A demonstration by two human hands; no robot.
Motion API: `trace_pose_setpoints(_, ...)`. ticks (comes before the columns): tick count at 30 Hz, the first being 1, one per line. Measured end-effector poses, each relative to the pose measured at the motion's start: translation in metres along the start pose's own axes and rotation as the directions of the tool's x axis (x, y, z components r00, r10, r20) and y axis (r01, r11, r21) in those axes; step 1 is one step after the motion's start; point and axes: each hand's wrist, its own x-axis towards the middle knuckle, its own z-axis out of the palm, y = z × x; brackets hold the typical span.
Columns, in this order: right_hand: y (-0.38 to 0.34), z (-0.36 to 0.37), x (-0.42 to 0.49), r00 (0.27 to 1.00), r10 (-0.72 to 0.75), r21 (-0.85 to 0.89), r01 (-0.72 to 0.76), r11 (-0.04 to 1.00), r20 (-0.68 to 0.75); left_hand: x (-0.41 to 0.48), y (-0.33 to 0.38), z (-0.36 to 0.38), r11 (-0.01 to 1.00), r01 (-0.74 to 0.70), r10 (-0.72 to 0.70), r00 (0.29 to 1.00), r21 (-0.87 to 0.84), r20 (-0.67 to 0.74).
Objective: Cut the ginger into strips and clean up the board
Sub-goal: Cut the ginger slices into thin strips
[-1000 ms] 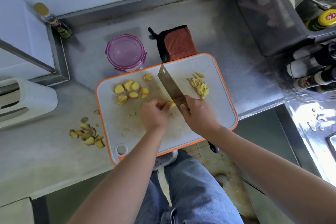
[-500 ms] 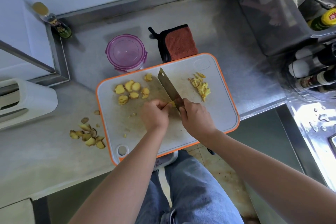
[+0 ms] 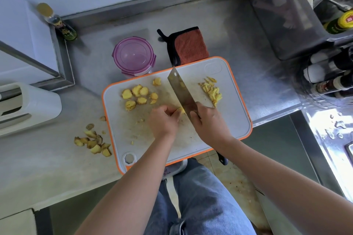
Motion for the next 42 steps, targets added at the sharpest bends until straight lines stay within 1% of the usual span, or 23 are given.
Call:
trace_pose_setpoints(4, -0.002, 0.003, -0.002, 0.999, 0.026, -0.015, -0.025, 1.000, 0.026, 0.001, 0.001, 0.000, 1.000, -0.003, 0.003, 1.000, -0.008, 0.002)
trace_pose_setpoints(10, -0.001, 0.005, -0.011, 0.994, 0.078, -0.088, -0.071, 0.994, 0.072, 0.000, 0.001, 0.000, 1.000, -0.004, 0.004, 1.000, 0.001, -0.012)
trace_pose_setpoints(16, -0.007, 0.015, 0.001, 0.996, 0.076, -0.094, -0.072, 0.993, 0.039, 0.002, 0.000, 0.000, 1.000, 0.021, -0.021, 1.000, -0.010, -0.006)
trace_pose_setpoints(20, -0.007, 0.013, 0.008, 0.996, 0.085, -0.013, -0.085, 0.996, -0.025, 0.002, 0.000, 0.000, 0.998, 0.049, -0.049, 0.999, -0.034, 0.005)
trace_pose_setpoints(23, -0.006, 0.008, 0.008, 0.998, 0.052, 0.015, -0.051, 0.999, -0.043, 0.003, 0.002, -0.001, 0.991, 0.095, -0.095, 0.995, -0.092, 0.012)
trace_pose_setpoints(28, -0.006, 0.004, 0.001, 1.000, -0.010, -0.057, 0.009, 0.998, -0.018, -0.001, 0.005, -0.003, 0.989, 0.091, -0.089, 0.996, -0.117, 0.016)
trace_pose_setpoints(39, 0.003, 0.011, -0.010, 0.997, 0.047, -0.075, -0.043, 0.996, 0.053, 0.000, 0.006, -0.002, 0.991, 0.084, -0.083, 0.996, -0.099, 0.017)
trace_pose_setpoints(42, 0.001, 0.014, -0.006, 0.997, 0.051, -0.069, -0.048, 0.996, 0.053, 0.000, 0.005, -0.002, 0.992, 0.089, -0.088, 0.996, -0.093, 0.008)
